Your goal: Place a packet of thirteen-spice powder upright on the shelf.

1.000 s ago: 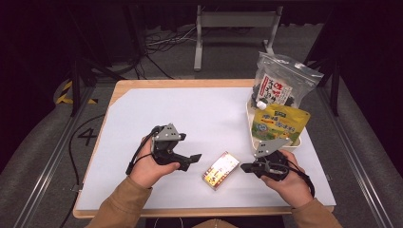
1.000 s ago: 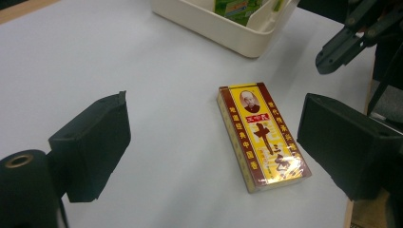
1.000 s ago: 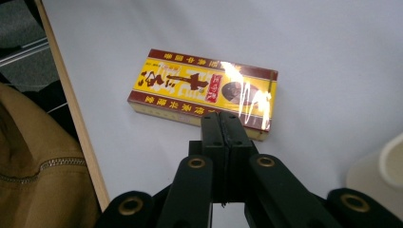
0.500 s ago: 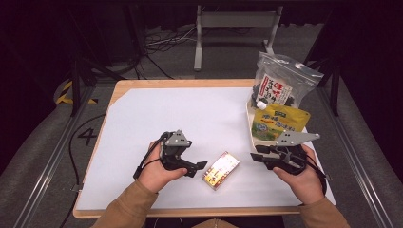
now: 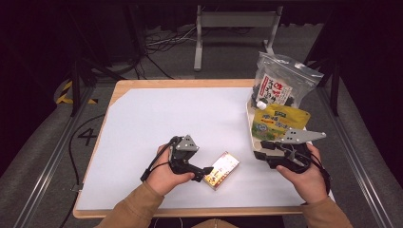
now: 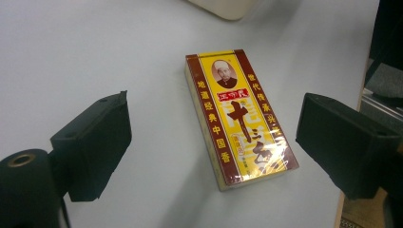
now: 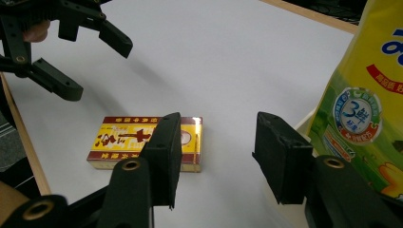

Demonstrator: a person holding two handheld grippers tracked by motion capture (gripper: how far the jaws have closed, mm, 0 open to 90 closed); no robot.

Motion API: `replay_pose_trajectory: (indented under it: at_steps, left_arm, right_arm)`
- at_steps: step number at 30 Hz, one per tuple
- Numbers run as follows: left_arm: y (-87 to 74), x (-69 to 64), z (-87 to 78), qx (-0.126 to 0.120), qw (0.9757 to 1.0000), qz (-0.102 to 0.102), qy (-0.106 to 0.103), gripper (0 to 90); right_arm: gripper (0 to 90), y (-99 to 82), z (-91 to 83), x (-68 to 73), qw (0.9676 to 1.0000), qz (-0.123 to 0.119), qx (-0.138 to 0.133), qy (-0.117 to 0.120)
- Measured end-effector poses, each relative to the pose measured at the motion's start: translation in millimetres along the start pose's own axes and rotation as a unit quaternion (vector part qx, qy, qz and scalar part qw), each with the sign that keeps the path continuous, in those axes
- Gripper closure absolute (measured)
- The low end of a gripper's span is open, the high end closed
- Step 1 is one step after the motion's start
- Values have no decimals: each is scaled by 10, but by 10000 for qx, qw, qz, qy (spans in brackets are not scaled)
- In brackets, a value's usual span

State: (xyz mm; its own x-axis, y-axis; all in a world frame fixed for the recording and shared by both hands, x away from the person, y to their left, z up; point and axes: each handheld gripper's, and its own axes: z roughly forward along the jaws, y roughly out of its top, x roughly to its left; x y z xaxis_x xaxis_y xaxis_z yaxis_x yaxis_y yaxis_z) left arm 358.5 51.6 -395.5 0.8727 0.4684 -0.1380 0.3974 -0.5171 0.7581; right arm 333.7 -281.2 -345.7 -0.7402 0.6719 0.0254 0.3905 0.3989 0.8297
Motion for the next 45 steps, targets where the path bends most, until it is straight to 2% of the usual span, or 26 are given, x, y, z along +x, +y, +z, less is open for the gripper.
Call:
replay_pose_trajectory:
  at_steps: [6, 16, 20, 24, 30, 34, 39, 45]
  left_arm:
    - [-14, -58, 139, 120, 9999, 27, -44, 125]
    - [-43, -92, 382, 427, 9990, -120, -87, 95]
    - [-43, -111, 436, 465, 9988, -58, -125, 94]
    - [-51, -156, 516, 574, 9983, -76, -56, 101]
    - [-72, -214, 620, 757, 9971, 68, 30, 101]
    - [-85, -248, 669, 853, 9963, 77, 71, 101]
    - [-86, -269, 686, 917, 9956, 106, 151, 160]
    - [-79, -296, 685, 983, 9950, 23, 152, 226]
  right_arm:
    - [496, -5, -14, -20, 10000, -9, -23, -93]
    - [474, -19, -22, -48, 9999, 20, -31, -154]
    - [473, -21, -28, -57, 9999, 33, -36, -164]
    - [472, -20, -29, -56, 9998, 38, -50, -162]
    - [468, -22, -32, -57, 9998, 45, -57, -174]
    - [467, -23, -24, -50, 9998, 37, -49, -178]
    - [466, -27, 23, -22, 9999, -5, 11, -128]
    - [463, -29, 26, -18, 9999, -7, 7, -121]
